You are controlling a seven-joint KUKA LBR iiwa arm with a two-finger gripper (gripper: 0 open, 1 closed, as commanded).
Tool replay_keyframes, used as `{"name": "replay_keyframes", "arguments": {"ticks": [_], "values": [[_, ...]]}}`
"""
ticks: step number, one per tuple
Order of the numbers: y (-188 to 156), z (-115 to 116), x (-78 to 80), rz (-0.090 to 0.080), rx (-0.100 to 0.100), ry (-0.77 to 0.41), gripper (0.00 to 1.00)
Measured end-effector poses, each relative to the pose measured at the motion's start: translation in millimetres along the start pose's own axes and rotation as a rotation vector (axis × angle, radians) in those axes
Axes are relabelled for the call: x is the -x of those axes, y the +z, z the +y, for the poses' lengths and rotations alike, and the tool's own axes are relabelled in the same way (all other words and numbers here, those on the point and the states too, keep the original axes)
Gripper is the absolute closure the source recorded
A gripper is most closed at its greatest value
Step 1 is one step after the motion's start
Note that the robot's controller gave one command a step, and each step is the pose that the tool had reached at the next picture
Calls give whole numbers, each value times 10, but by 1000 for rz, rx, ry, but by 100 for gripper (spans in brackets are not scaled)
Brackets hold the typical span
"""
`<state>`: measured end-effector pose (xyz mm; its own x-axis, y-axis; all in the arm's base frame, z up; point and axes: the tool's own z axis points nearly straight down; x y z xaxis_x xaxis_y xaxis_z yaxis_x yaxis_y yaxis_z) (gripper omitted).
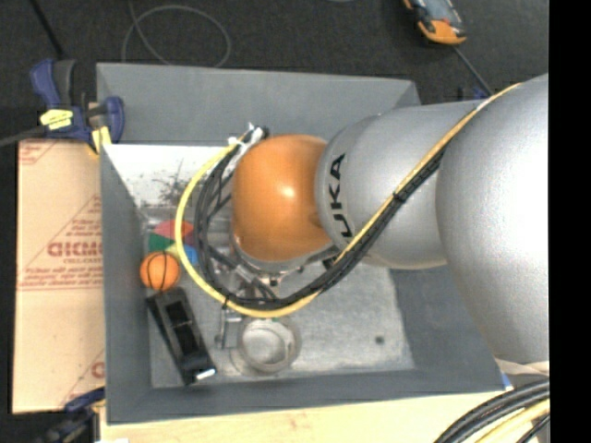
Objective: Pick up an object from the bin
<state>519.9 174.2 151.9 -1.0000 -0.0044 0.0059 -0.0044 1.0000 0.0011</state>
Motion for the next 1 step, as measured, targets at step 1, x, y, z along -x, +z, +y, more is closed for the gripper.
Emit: {"name": "replay_keyframes", "arguments": {"ticks": [1], "values": [[-45, -6, 20, -8, 2, 4, 0]]}}
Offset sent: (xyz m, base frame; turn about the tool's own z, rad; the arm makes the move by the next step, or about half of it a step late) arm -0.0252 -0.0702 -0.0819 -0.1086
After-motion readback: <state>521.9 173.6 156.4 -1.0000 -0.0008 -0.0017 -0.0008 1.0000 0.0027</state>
